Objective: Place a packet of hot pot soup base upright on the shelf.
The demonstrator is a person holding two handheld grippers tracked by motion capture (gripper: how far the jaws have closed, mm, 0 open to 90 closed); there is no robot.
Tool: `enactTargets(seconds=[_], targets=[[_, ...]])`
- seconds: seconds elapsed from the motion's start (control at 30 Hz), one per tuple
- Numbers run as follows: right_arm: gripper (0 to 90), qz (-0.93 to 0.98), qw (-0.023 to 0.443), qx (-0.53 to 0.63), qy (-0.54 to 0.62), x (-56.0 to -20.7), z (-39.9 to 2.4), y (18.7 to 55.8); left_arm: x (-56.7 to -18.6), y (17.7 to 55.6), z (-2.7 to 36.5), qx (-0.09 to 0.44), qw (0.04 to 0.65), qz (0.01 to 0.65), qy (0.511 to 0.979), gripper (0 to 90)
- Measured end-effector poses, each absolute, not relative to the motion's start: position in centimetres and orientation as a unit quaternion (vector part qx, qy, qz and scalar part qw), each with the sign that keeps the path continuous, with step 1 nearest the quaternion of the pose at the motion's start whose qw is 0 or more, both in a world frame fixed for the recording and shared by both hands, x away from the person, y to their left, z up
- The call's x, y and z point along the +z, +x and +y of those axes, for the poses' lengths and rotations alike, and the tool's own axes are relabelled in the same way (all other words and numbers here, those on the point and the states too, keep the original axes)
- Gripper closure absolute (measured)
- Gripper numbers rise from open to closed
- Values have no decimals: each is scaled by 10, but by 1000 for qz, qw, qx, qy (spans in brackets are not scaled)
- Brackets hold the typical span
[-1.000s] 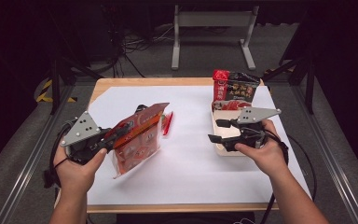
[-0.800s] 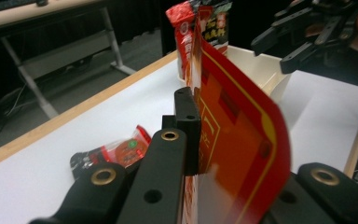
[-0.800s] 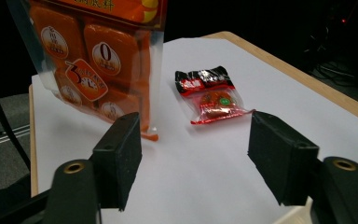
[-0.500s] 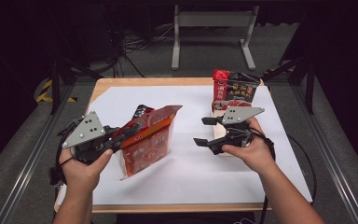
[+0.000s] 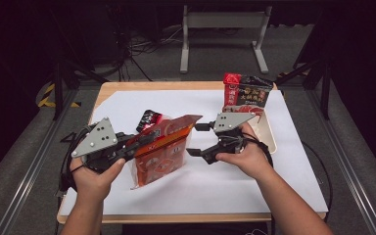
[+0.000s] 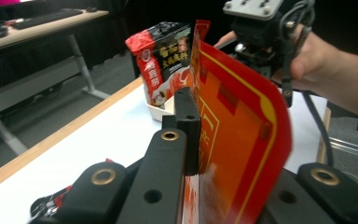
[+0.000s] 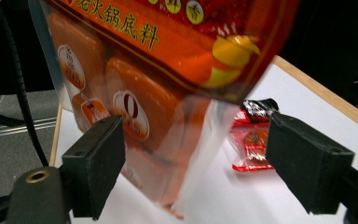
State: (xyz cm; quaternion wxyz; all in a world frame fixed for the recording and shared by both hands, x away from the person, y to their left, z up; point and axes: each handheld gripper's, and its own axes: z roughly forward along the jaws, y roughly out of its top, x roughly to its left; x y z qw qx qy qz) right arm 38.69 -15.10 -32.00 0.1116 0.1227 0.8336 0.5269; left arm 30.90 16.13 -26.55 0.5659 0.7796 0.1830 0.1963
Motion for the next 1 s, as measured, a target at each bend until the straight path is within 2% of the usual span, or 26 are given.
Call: enactTargets(seconds=[0.47, 0.83, 1.0], targets=[[210, 832, 105, 538, 85, -330, -135, 388, -269, 308, 155, 193, 577, 163, 776, 900], [232, 832, 82, 545, 60, -334, -125, 389, -271, 308, 154, 188, 583, 157, 774, 900], [349, 835, 71, 542, 60, -335, -125, 389, -272, 309, 158, 188, 587, 160, 771, 900]])
